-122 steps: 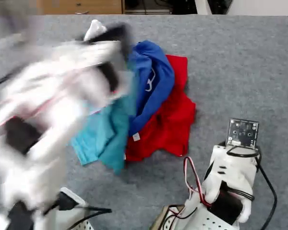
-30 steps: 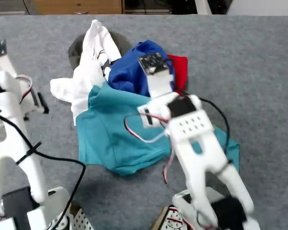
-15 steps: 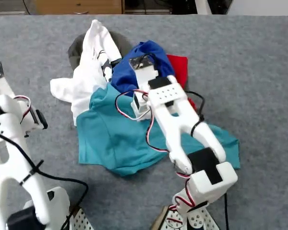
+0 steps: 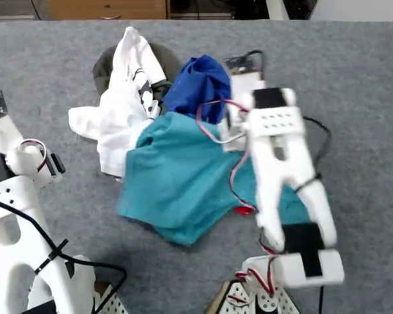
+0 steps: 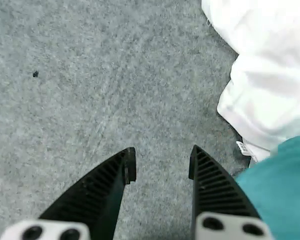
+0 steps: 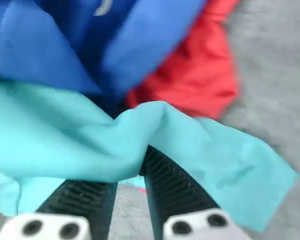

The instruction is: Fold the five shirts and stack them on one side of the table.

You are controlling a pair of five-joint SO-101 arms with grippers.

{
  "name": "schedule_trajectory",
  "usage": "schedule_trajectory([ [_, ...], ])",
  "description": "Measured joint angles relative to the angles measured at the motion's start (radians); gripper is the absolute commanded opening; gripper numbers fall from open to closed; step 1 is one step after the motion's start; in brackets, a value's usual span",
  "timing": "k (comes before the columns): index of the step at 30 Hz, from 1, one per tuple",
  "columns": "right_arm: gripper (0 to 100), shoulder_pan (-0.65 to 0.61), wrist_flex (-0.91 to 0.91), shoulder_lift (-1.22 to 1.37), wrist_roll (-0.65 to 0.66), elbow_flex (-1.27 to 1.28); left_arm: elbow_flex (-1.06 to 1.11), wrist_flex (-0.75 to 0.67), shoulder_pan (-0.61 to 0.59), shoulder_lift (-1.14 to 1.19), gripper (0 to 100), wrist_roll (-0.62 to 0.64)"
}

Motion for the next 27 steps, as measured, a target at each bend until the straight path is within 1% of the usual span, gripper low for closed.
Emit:
schedule_trajectory([
  [6, 0.5, 0.226, 0.055, -0.210, 0.084, 0.000, 0.000, -0.008, 0.000, 0.000, 19, 0.003],
  [8, 0.5, 0.310, 0.055, -0.259, 0.114, 0.000, 0.000, -0.008, 0.020, 0.000, 19, 0.028],
  [11, 0.5, 0.436, 0.031, -0.292, 0.135, 0.026, -0.015, -0.006, 0.081, 0.000, 19, 0.075],
  [15, 0.5, 0.566, -0.078, -0.299, 0.141, 0.157, -0.127, 0.031, 0.206, 0.000, 20, 0.124],
  [19, 0.5, 0.634, -0.229, -0.299, 0.143, 0.334, -0.222, 0.032, 0.359, 0.000, 27, 0.144],
  [21, 0.5, 0.657, -0.331, -0.299, 0.141, 0.428, -0.241, 0.014, 0.439, 0.000, 27, 0.160],
  [24, 0.5, 0.664, -0.477, -0.299, 0.143, 0.557, -0.247, -0.052, 0.537, 0.003, 27, 0.178],
  [27, 0.5, 0.664, -0.620, -0.299, 0.167, 0.680, -0.269, -0.117, 0.609, 0.048, 27, 0.189],
])
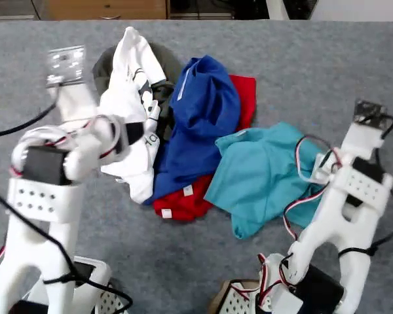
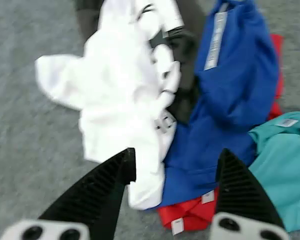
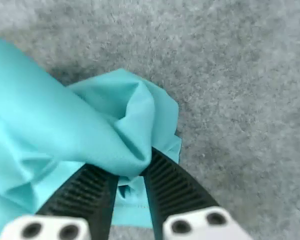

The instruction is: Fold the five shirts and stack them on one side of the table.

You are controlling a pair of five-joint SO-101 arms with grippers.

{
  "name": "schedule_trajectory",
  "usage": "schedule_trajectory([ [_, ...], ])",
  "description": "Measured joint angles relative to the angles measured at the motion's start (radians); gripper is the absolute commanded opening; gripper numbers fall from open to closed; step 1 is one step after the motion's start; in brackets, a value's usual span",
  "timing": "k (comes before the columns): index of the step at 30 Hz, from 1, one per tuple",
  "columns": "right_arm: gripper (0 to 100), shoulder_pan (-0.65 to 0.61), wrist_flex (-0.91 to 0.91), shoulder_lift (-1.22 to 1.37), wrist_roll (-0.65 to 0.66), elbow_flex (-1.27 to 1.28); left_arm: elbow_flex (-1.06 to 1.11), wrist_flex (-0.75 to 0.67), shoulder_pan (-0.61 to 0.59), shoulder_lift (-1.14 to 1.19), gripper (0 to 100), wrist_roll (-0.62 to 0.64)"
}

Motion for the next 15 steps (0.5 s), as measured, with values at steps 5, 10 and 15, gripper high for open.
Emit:
schedule_trajectory([
  [5, 0.5, 0.000, -0.264, -0.003, 0.002, 0.203, -0.061, -0.046, 0.057, 0.209, 29, 0.103],
  [10, 0.5, -0.003, -0.528, -0.018, 0.003, 0.358, -0.212, -0.051, 0.114, 0.479, 29, 0.160],
  [15, 0.5, -0.037, -0.614, -0.020, 0.003, 0.400, -0.396, -0.051, 0.135, 0.720, 31, 0.161],
])
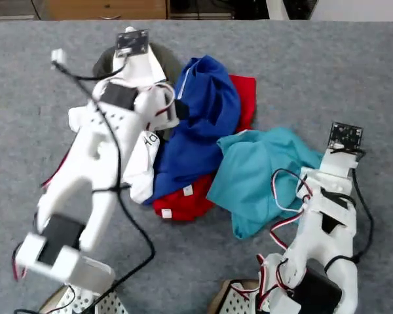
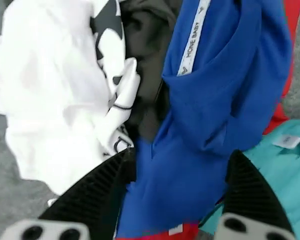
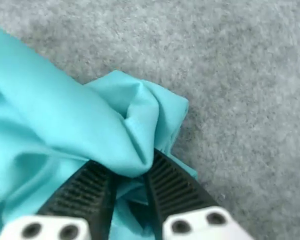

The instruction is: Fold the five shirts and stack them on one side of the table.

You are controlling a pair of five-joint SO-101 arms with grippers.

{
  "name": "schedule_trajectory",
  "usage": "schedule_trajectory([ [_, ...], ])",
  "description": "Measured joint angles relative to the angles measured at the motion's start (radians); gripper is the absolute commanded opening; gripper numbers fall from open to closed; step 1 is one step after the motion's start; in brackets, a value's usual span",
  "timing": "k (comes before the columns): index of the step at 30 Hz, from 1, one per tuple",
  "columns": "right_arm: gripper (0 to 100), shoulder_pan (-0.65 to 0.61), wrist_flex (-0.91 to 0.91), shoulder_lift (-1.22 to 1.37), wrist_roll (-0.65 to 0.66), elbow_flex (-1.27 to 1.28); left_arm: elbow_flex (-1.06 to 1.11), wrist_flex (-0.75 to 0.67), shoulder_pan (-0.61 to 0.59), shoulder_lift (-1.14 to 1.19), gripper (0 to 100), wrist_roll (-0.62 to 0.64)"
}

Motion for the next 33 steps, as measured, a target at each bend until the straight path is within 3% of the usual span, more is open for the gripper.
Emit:
schedule_trajectory([
  [10, 0.5, 0.000, -0.008, 0.000, 0.000, 0.003, -0.399, -0.003, -0.014, 0.496, 30, 0.000],
  [16, 0.5, 0.000, -0.009, 0.000, 0.003, 0.003, -0.654, -0.003, -0.040, 0.778, 17, 0.037],
  [20, 0.5, 0.000, -0.009, 0.000, 0.006, 0.003, -0.787, 0.015, -0.041, 0.904, 2, 0.038],
  [24, 0.5, 0.000, -0.009, 0.000, 0.006, 0.003, -0.916, 0.078, -0.066, 0.964, 2, 0.041],
  [29, 0.5, 0.000, -0.009, 0.000, 0.006, 0.003, -1.003, 0.206, -0.166, 0.990, 2, 0.041],
  [33, 0.5, 0.000, -0.009, 0.000, 0.006, 0.003, -1.096, 0.321, -0.341, 0.993, 2, 0.017],
])
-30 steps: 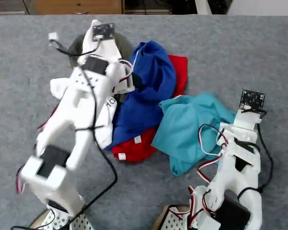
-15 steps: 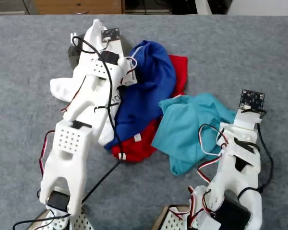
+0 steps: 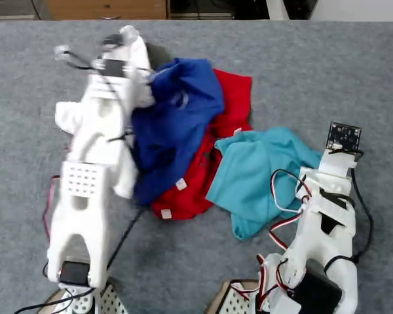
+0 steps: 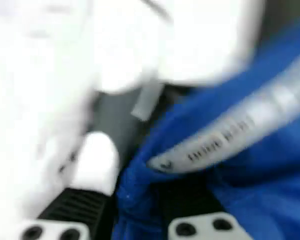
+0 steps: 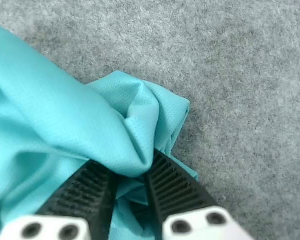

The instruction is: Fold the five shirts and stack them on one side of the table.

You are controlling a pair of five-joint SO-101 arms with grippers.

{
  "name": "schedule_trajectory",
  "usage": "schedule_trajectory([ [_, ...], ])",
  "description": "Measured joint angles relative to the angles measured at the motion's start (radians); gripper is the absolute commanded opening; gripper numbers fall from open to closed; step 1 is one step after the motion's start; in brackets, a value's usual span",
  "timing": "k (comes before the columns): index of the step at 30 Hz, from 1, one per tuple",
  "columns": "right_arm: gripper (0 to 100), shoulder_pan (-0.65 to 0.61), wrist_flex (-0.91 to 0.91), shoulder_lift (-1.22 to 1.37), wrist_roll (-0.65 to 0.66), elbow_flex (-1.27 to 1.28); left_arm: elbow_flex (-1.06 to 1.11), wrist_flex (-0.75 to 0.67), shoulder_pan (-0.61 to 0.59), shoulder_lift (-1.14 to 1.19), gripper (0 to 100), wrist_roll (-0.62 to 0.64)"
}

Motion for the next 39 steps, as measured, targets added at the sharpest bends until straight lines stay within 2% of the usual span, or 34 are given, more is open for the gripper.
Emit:
schedule_trajectory([
  [4, 0.5, 0.000, 0.000, 0.000, 0.000, 0.000, -0.137, 0.089, -0.196, 0.006, 2, -0.109],
  [8, 0.5, 0.000, 0.000, 0.000, 0.000, 0.000, -0.272, 0.117, -0.388, 0.008, 2, -0.172],
  [15, 0.5, 0.000, 0.000, 0.000, 0.000, 0.002, -0.404, 0.121, -0.614, 0.015, 2, -0.183],
  [18, 0.5, 0.000, 0.000, 0.000, 0.000, 0.003, -0.405, 0.141, -0.660, 0.015, 2, -0.120],
  [23, 0.5, 0.000, 0.000, 0.000, 0.000, 0.003, -0.405, 0.143, -0.667, -0.038, 4, -0.051],
  [30, 0.5, 0.000, 0.000, 0.000, 0.000, 0.003, -0.407, 0.143, -0.640, -0.275, 25, 0.100],
  [33, 0.5, 0.000, 0.000, 0.000, 0.000, 0.003, -0.419, 0.143, -0.566, -0.371, 26, 0.164],
  [39, 0.5, 0.000, 0.000, 0.000, 0.000, 0.003, -0.399, 0.143, -0.321, -0.433, 26, 0.189],
])
